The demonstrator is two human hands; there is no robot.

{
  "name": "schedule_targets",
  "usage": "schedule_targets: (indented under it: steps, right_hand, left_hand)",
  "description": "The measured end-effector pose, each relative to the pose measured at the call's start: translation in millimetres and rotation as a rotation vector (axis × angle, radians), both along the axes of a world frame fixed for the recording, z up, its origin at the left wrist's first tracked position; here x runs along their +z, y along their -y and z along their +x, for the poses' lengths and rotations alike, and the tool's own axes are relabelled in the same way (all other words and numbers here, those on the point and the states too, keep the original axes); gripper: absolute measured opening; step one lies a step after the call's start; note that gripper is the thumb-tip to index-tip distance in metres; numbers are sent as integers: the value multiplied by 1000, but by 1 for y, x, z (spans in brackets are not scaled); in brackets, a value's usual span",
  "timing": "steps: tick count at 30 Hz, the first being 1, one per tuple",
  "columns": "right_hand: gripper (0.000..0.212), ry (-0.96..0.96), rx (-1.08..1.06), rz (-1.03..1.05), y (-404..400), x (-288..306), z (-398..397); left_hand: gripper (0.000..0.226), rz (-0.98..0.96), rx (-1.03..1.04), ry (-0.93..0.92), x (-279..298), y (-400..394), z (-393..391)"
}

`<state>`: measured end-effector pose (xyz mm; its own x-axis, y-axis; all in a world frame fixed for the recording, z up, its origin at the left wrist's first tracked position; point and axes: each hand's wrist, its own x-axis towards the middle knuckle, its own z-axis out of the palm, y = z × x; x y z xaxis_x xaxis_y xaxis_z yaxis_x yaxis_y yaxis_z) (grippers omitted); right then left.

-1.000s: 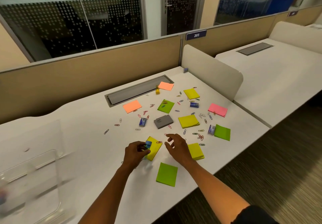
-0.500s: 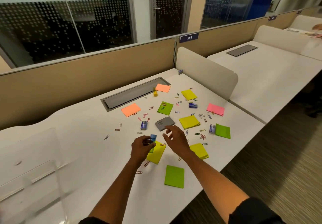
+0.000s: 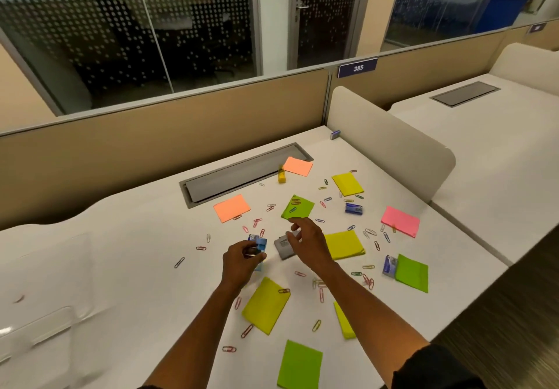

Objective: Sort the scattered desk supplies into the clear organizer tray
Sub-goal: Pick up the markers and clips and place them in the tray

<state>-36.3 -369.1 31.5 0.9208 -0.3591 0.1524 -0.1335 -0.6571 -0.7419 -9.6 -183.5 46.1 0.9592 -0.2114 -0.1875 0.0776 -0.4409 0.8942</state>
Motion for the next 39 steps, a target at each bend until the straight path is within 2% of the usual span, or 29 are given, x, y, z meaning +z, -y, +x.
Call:
schedule_targets:
  steps: [8,17,23,27,35,39]
  right_hand:
    - [32,3,39,0,46,-21,70]
    - [37,-72,105,-59,79,-39,152]
    - [52,-122,118,-190,89,-46,206]
    - [52,-175,117,-203,87,-51,232]
    - [39,-272,82,-268,84,-61,241]
    - [36,-260,50,-183,84,-55,225]
  left_hand:
    - [41,-21,106,-40,-7,34,52]
    - [34,-28,190,12,-21,53,103]
    - [43,-7,255,9,-37,58,128]
    - [44,10,293,11,-46,56,139]
    - [43,44,369,49,-51,52,144]
    - [45,16,356,50,-48,51,135]
